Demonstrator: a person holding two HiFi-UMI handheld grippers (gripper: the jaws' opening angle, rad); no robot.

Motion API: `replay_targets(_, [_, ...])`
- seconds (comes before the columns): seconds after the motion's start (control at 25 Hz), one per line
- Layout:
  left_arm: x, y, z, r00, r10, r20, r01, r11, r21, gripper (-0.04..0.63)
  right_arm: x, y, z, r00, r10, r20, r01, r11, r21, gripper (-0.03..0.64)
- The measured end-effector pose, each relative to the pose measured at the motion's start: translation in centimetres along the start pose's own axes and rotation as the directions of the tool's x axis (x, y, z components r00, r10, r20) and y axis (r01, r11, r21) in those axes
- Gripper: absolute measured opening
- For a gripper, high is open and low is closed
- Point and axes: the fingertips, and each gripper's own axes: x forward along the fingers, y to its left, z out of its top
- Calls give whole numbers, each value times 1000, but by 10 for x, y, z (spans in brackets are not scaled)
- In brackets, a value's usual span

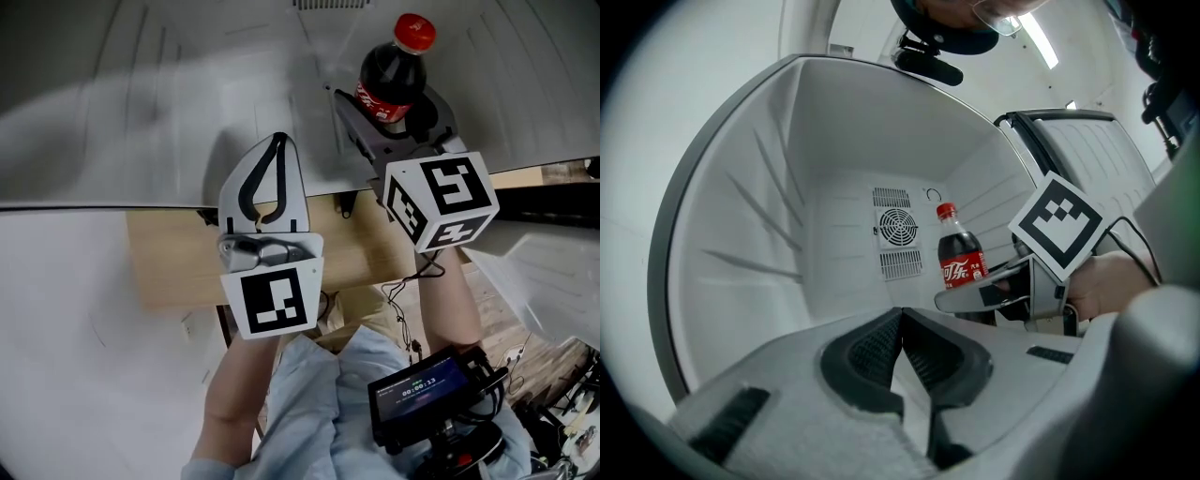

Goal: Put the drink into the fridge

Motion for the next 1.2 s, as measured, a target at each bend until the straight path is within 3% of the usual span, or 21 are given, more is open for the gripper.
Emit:
replay_targets(0.72, [-10, -3, 1, 999, 32, 22, -32, 999, 9, 9, 0, 0, -1, 999, -4, 40, 7, 997, -72, 374])
replay_targets(1.2, [-14, -1, -5, 999, 47, 14, -47, 999, 6, 9, -8, 4, -14, 999, -3, 33, 5, 999, -45, 399])
